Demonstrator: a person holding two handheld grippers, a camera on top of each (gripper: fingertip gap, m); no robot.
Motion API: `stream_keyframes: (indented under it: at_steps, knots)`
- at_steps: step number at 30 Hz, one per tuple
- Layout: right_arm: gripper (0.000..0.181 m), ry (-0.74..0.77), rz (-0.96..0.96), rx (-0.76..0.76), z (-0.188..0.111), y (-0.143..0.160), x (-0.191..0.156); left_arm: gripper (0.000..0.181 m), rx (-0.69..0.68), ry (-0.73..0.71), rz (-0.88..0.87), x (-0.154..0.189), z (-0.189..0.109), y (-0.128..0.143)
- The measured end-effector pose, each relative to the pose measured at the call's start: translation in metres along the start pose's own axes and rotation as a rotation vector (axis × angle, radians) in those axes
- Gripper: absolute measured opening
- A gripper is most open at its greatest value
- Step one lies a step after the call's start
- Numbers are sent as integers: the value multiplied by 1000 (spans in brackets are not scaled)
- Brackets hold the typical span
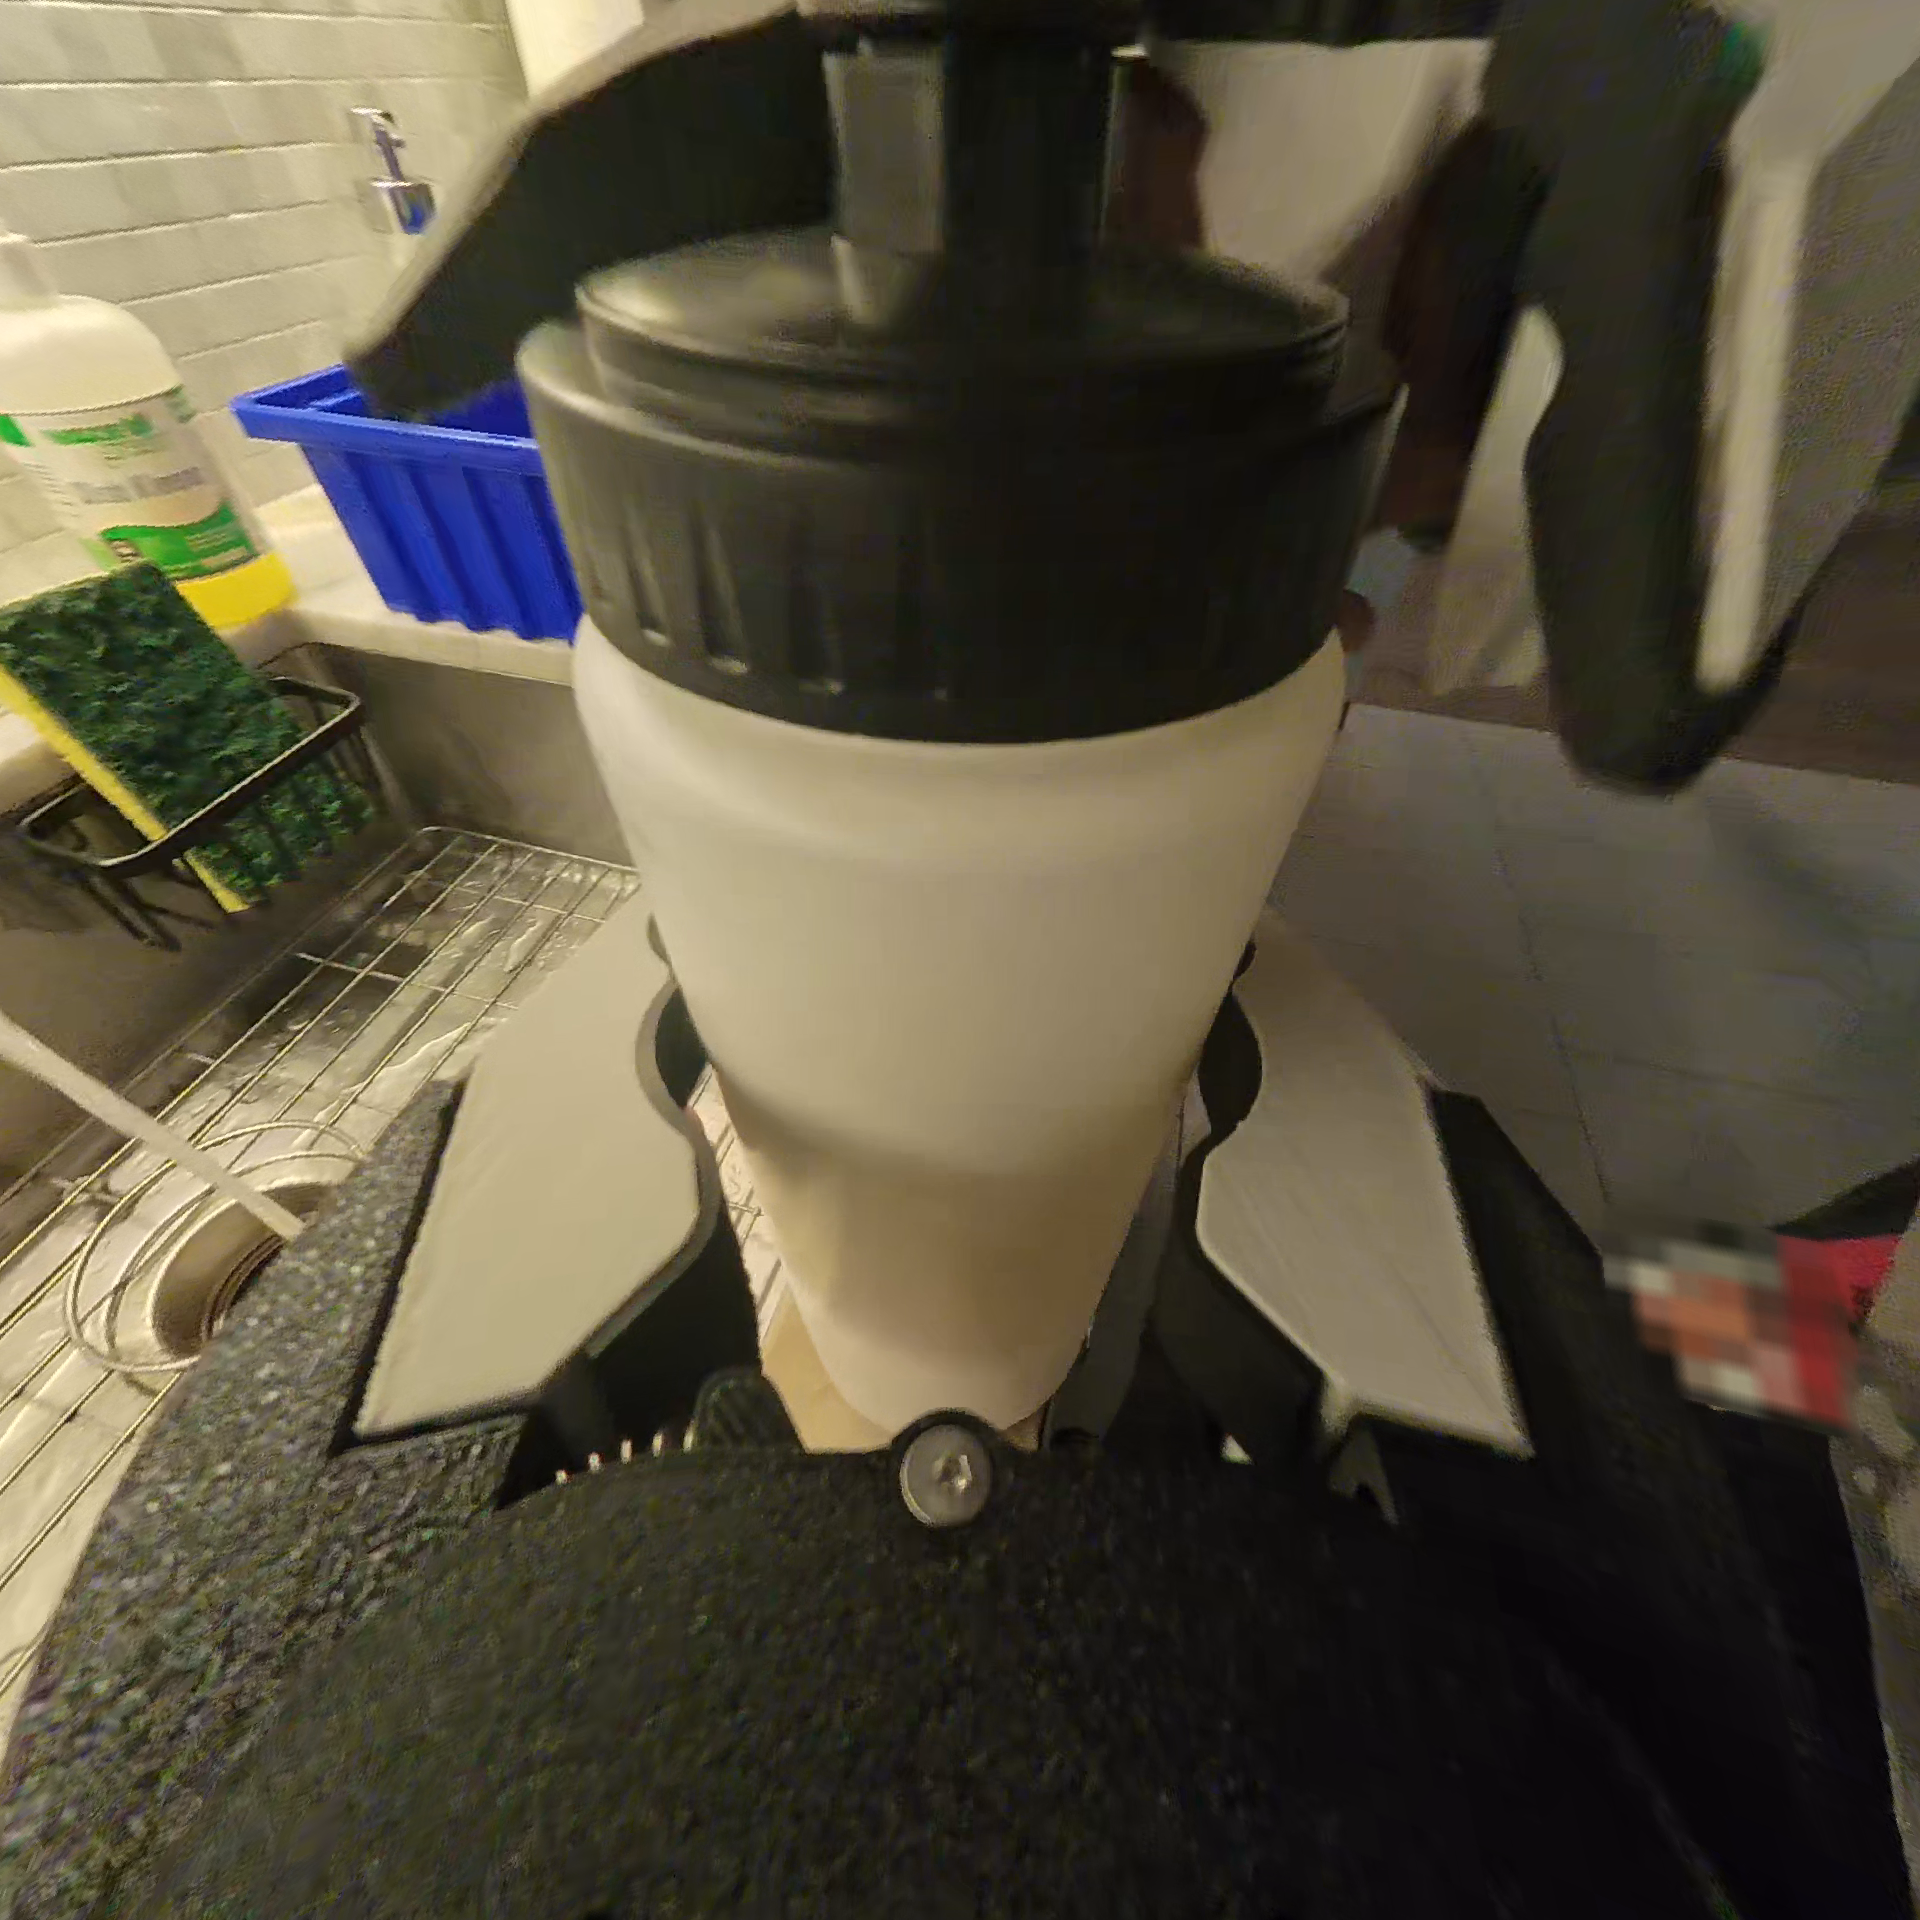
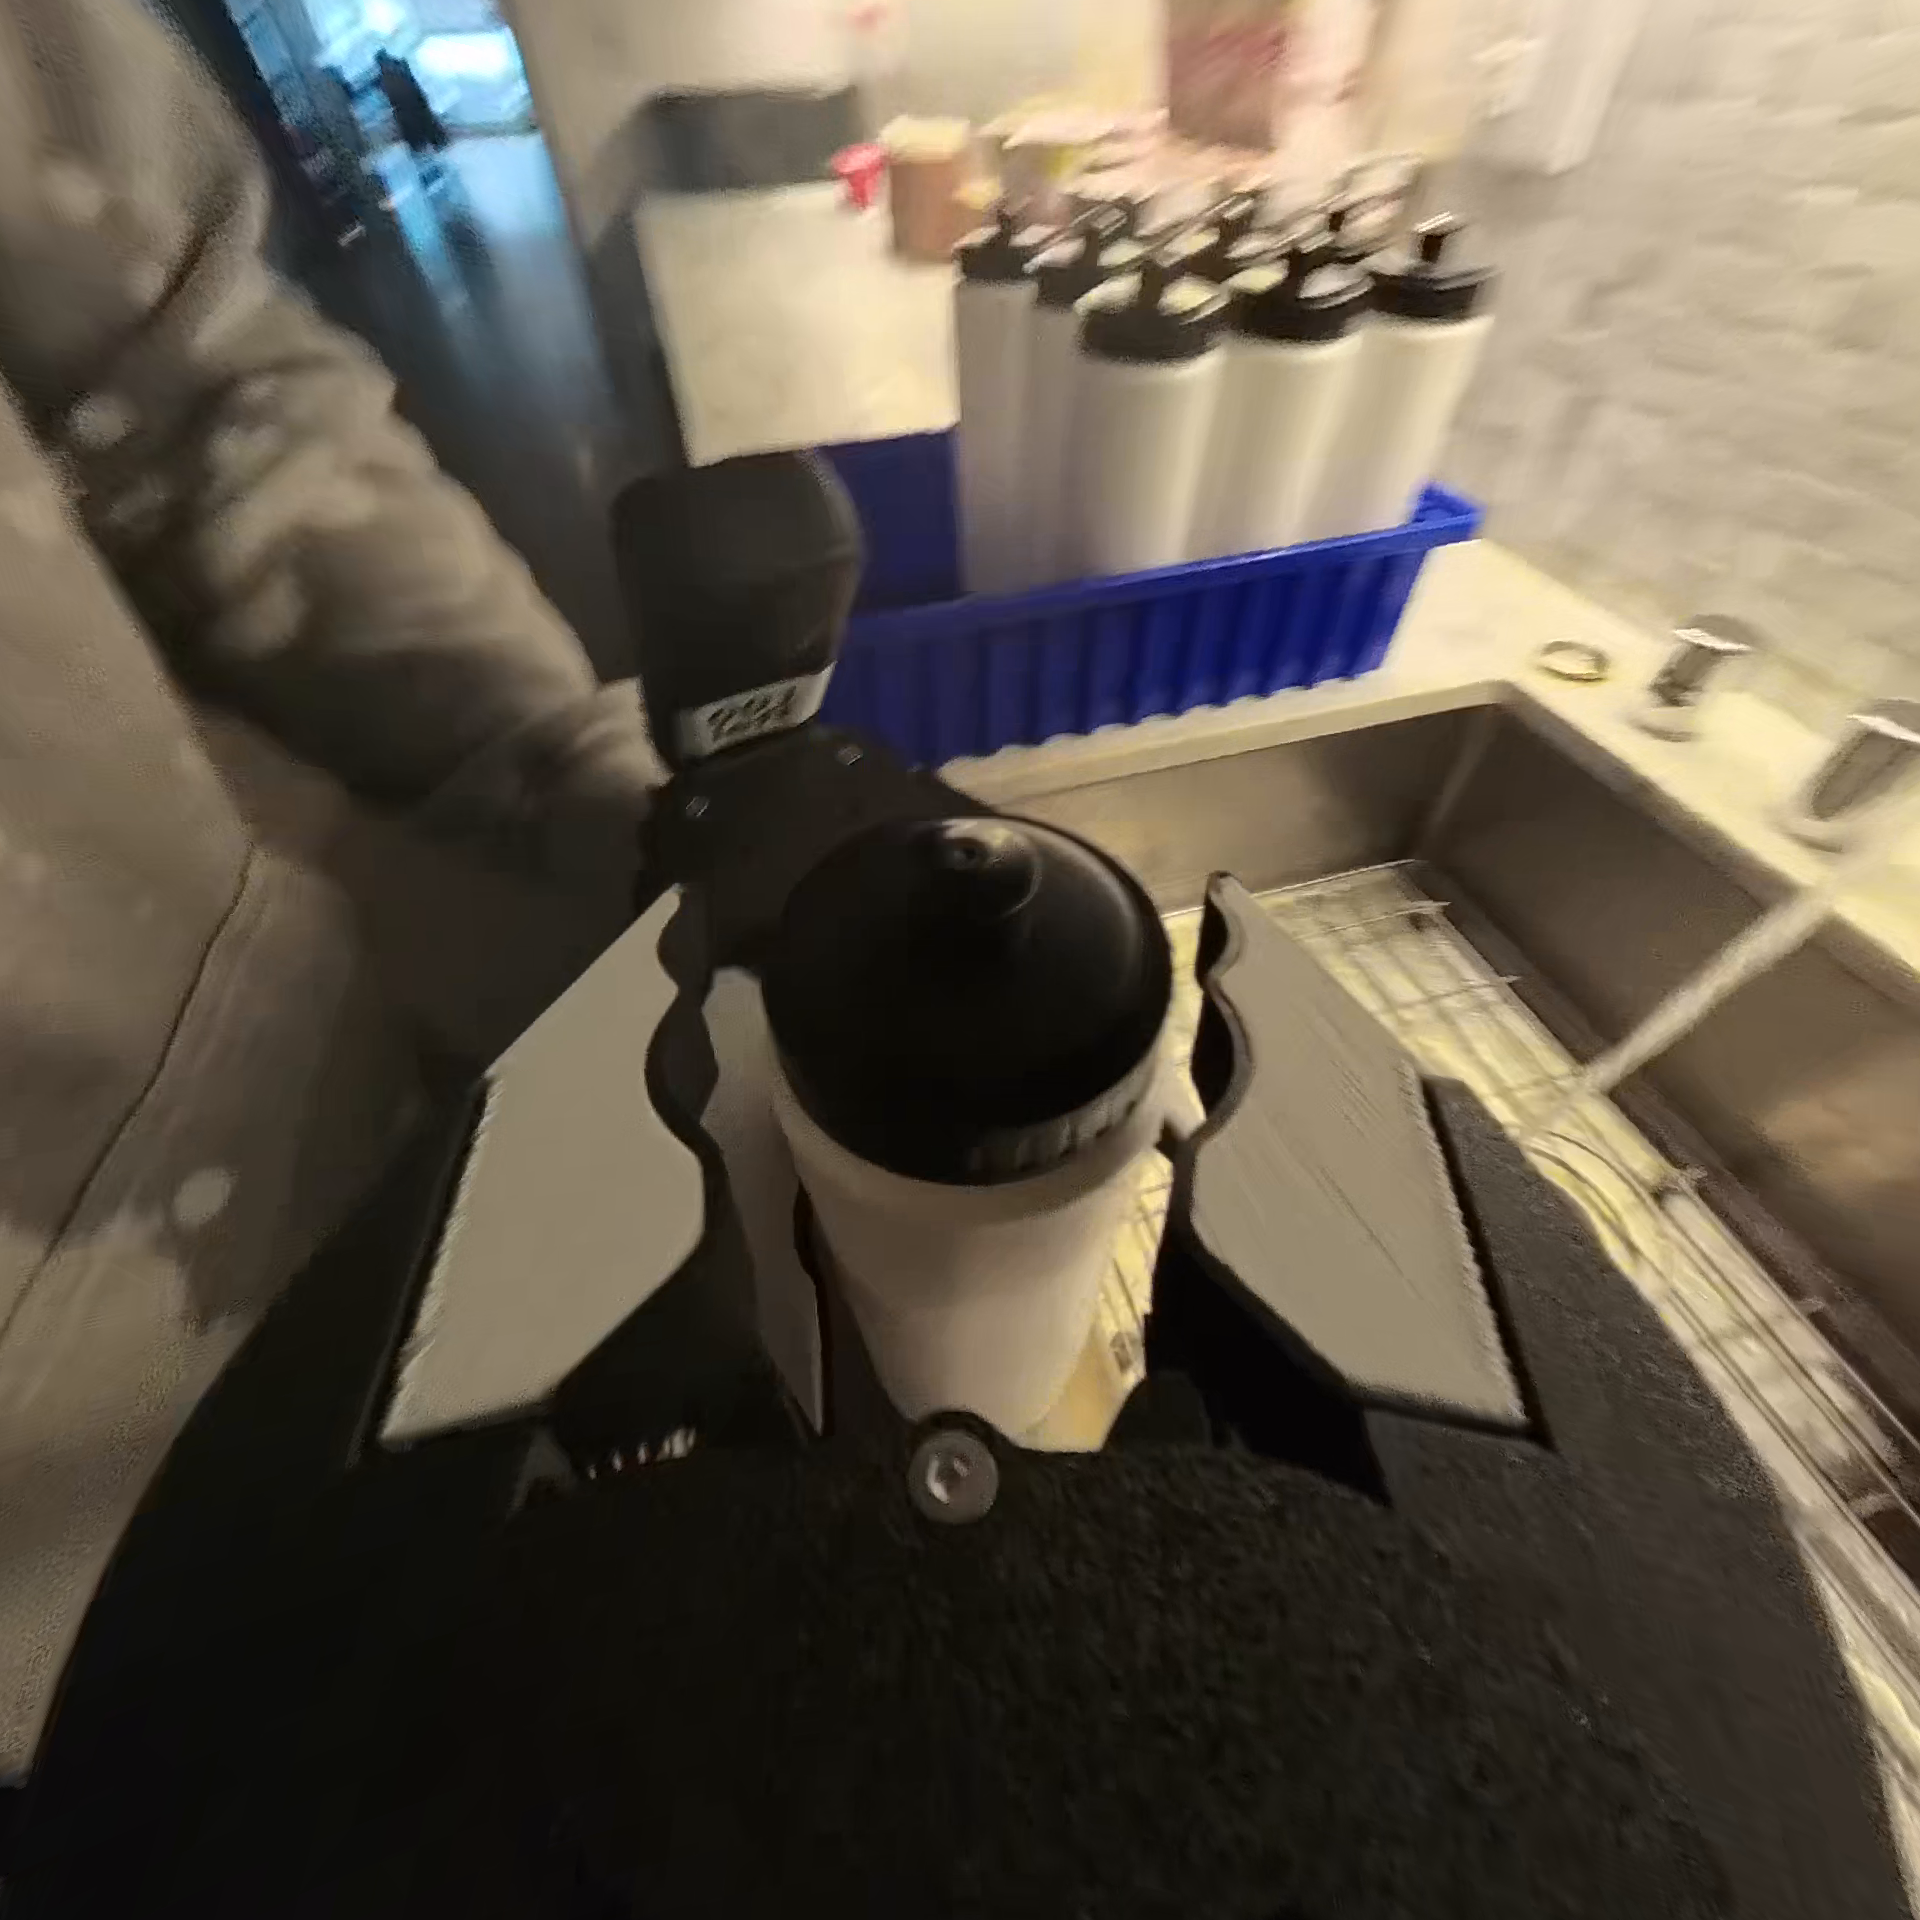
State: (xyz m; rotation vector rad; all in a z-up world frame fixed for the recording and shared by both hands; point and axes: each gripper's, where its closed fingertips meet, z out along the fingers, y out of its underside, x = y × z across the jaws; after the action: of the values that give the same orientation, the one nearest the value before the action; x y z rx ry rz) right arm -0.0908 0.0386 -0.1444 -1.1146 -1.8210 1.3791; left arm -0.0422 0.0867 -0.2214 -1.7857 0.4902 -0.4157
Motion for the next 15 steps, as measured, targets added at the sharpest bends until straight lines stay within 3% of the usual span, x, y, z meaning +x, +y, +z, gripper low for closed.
stream_keyframes:
  at_steps: [1,4,7,11,13,15]
  knots:
    - [89,-39,-20,-28,3,5,-3,98,-4,13,2,1,0,0]
    - [78,31,-45,9,6,4,4,102,-7,13,1,0,-1,1]
    - [77,300,15,87,4,1,14,97,-1,-45,-15,-4,-1,0]
    - [78,805,121,125,-9,4,28,98,6,-122,-14,-6,0,0]
    - [78,923,174,120,-11,5,31,96,9,-157,-28,-7,0,0]
    - [78,917,175,104,-8,4,33,97,14,-166,-45,-9,-1,0]
